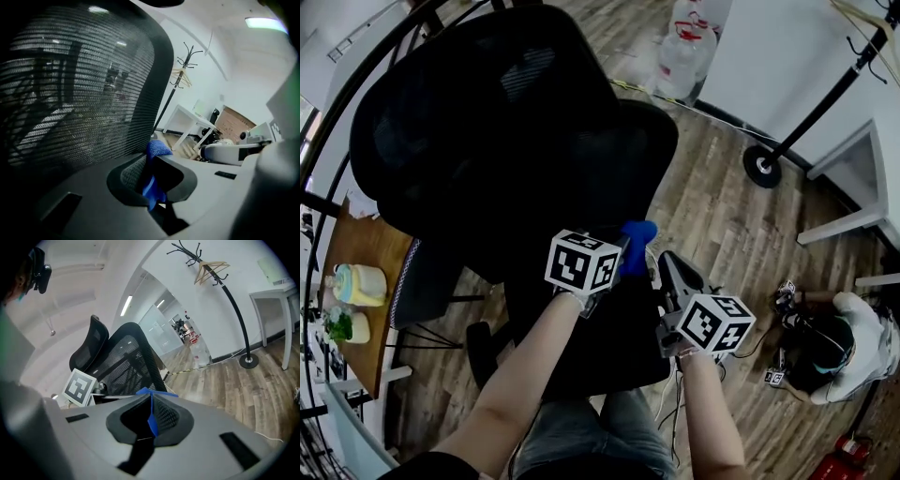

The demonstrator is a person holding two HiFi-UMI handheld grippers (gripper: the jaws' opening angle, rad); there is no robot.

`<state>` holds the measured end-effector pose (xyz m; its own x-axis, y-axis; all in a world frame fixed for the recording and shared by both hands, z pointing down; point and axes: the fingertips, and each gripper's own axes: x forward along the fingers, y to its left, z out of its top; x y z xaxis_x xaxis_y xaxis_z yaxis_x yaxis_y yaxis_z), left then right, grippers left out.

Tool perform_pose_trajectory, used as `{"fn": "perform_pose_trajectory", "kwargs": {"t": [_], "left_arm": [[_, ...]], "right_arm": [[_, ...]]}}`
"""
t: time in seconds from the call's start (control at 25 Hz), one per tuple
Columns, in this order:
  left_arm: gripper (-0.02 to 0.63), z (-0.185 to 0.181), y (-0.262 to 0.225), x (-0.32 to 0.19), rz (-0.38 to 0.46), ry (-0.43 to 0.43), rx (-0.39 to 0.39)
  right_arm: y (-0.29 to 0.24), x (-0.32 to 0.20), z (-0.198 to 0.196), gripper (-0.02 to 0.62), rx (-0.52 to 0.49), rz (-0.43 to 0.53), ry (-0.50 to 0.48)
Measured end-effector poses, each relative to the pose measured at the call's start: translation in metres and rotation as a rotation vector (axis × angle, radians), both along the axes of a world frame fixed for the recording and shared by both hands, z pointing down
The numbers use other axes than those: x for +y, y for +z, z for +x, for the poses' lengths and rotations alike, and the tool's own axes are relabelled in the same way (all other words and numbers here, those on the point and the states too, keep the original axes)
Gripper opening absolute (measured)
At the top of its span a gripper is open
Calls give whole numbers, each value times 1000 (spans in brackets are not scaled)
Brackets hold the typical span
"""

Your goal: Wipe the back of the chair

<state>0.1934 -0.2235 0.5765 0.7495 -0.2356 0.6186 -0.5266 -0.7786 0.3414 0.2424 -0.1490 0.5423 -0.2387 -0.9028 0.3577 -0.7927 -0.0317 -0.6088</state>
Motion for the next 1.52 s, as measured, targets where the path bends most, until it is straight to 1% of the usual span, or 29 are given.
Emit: {"fn": "perform_pose_trajectory", "kwargs": {"t": [0.08, 0.24, 0.4, 0.56, 0.92, 1.08, 1.36, 1.52], "left_arm": [[38, 0, 6, -7, -7, -27, -11], [38, -9, 12, -20, -28, -114, -17], [38, -19, 15, -20, -42, -115, -6], [38, -41, 19, -21, -55, -155, 6], [38, -112, 19, -36, -61, -259, -1], [38, -139, 16, -40, -46, -299, -3], [38, -188, 6, -47, -20, -404, 0], [38, -218, 2, -48, -19, -466, 12]], "right_arm": [[5, -1, 2, 31, -7, -4, 0], [12, -6, 7, 31, -14, -18, -6], [12, -16, 1, 31, -20, -14, -24], [13, -23, -13, 31, -27, -13, -53], [15, -45, -68, 31, -43, -26, -145], [16, -50, -90, 31, -23, -34, -200], [11, -60, -130, 31, -34, -26, -270], [10, -65, -156, 31, -40, -23, -314]]}}
